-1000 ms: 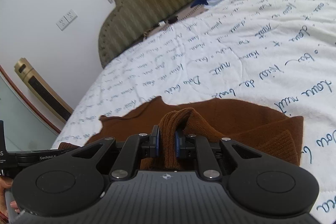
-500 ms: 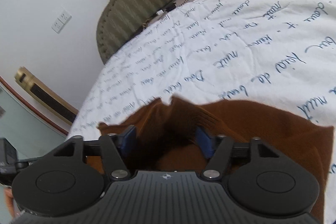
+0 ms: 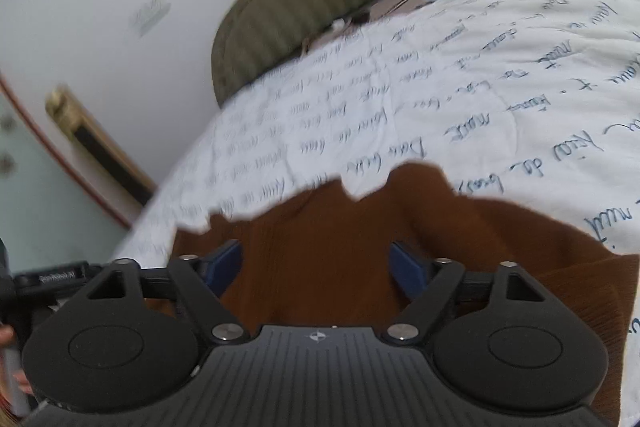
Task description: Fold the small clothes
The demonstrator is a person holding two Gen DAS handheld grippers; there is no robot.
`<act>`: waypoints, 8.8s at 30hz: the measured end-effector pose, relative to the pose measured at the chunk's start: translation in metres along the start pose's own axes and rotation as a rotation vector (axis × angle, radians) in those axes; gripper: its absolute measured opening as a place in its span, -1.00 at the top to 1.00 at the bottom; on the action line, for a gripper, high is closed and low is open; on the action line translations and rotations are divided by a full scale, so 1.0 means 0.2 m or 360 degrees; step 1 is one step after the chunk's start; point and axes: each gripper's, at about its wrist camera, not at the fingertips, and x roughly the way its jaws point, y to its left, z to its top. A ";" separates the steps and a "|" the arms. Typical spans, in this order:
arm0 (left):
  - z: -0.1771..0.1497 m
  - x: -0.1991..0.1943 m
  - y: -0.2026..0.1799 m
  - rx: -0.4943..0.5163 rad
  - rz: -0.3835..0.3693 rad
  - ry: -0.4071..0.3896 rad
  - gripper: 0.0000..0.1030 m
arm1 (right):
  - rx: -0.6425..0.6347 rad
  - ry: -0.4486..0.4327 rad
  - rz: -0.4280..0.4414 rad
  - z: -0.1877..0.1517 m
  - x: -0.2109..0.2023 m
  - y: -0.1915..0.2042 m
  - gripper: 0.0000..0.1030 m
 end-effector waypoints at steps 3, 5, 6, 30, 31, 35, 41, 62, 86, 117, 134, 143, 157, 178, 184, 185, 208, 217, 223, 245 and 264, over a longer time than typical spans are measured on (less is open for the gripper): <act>-0.10 0.00 0.01 0.0073 0.0133 0.0021 -0.42 | -0.0104 -0.0093 -0.0440 -0.01 -0.01 -0.01 -0.58; -0.16 -0.05 0.03 0.0082 0.0120 -0.0011 -0.42 | -0.0136 -0.0131 -0.0547 -0.03 -0.06 -0.01 -0.61; -0.19 -0.08 0.04 0.0094 0.0115 -0.0024 -0.42 | -0.0160 -0.0145 -0.0491 -0.04 -0.09 0.00 -0.61; -0.52 -0.20 -0.06 0.0076 0.0217 -0.0102 -0.48 | -0.0538 -0.0105 -0.0478 -0.44 -0.19 0.16 -1.00; -0.53 -0.20 -0.07 0.0069 0.0226 -0.0107 -0.49 | -0.0544 -0.0117 -0.0479 -0.46 -0.19 0.16 -1.00; -0.55 -0.20 -0.07 0.0053 0.0253 -0.0121 -0.62 | -0.0543 -0.0175 -0.0471 -0.49 -0.20 0.15 -1.00; -0.57 -0.19 -0.06 0.0026 0.0261 -0.0152 -0.66 | -0.0525 -0.0212 -0.0457 -0.51 -0.22 0.14 -1.00; -0.64 -0.20 -0.09 0.0080 0.0307 -0.0266 -0.67 | -0.0511 -0.0223 -0.0447 -0.52 -0.23 0.14 -1.00; -0.68 -0.20 -0.08 0.0052 0.0294 -0.0330 -0.68 | -0.0462 -0.0244 -0.0436 -0.52 -0.25 0.13 -0.99; -0.54 -0.32 0.21 -0.0169 0.0033 -0.0342 -0.79 | -0.0475 -0.0274 -0.0403 -0.52 -0.32 0.28 -0.99; -0.16 0.10 0.45 -0.0315 -0.0614 0.0140 -0.79 | -0.1608 -0.0018 -0.0274 -1.01 -0.17 1.11 -0.99; 0.01 0.35 0.46 -0.0557 -0.0869 0.0208 -0.77 | -0.1878 -0.0188 -0.0455 -1.11 0.06 1.31 -0.96; 0.11 0.25 0.17 -0.0174 -0.0361 0.0142 0.83 | -0.1841 -0.0239 -0.0311 -1.11 0.01 1.32 0.79; 0.26 -0.22 -0.49 0.0233 -0.0163 -0.0216 0.84 | -0.0978 -0.0379 -0.0068 -0.77 -0.48 0.78 0.80; 0.29 -0.21 -0.67 0.0312 -0.0148 -0.0241 0.84 | -0.0855 -0.0412 -0.0073 -0.71 -0.51 0.69 0.80; 0.29 -0.21 -0.70 0.0322 -0.0152 -0.0240 0.84 | -0.0824 -0.0416 -0.0076 -0.70 -0.52 0.66 0.80; 0.22 0.11 -1.35 0.0589 -0.0142 -0.0122 0.84 | -0.0195 -0.0349 -0.0062 -0.59 -0.53 0.07 0.78; 0.17 0.21 -1.45 0.0634 -0.0131 -0.0057 0.83 | -0.0062 -0.0293 -0.0036 -0.60 -0.50 -0.04 0.75; 0.15 0.25 -1.49 0.0665 -0.0143 -0.0037 0.80 | -0.0013 -0.0274 -0.0025 -0.61 -0.49 -0.06 0.72; 0.17 0.13 -1.47 0.0681 -0.0089 -0.0276 -0.59 | 0.0094 -0.0292 -0.0037 -0.57 -0.53 -0.12 0.21; 0.00 0.02 -1.08 0.0514 -0.0087 -0.0266 -0.59 | 0.0289 -0.0335 -0.0035 -0.57 -0.58 -0.24 0.16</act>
